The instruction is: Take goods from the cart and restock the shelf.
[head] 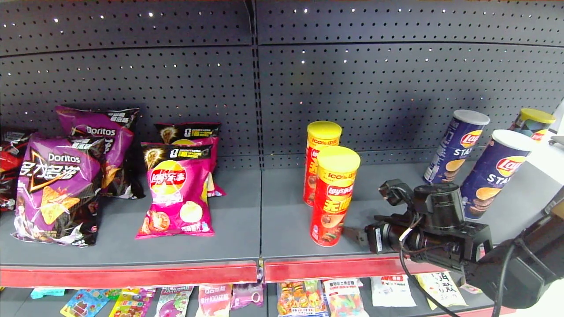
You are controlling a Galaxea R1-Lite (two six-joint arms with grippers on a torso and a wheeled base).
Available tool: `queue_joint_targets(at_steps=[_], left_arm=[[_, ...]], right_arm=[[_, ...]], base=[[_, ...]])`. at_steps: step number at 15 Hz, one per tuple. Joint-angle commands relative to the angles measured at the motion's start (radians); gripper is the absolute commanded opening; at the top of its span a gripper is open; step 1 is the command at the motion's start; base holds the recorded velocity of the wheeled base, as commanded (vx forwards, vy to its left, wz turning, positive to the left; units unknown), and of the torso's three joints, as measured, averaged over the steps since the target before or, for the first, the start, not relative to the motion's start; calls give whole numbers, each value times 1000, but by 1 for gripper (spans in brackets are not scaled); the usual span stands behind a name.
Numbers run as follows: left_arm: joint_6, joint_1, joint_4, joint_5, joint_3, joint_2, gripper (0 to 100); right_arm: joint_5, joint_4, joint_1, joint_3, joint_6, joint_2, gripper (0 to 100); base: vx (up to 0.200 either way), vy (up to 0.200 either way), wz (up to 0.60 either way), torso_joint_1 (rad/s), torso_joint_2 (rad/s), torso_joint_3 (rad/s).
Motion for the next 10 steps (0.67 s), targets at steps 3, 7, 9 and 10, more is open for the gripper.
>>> queue_joint_targets(at_steps=[3,7,9,10], left_arm=[[0,0,0,0,0,2,100],[0,0,0,1,0,2,100],[0,0,0,1,0,2,100],[0,0,0,1,0,2,100]], right_arm=[[-1,-1,9,-1,0,6,100],[-1,-1,11,-6,0,11,100],[-1,-1,11,-7,0,11,100],[-1,-1,11,-7,0,11,100]], base=[[0,0,0,0,0,0],[0,0,0,0,0,0],[0,0,0,0,0,0],[0,0,0,0,0,0]])
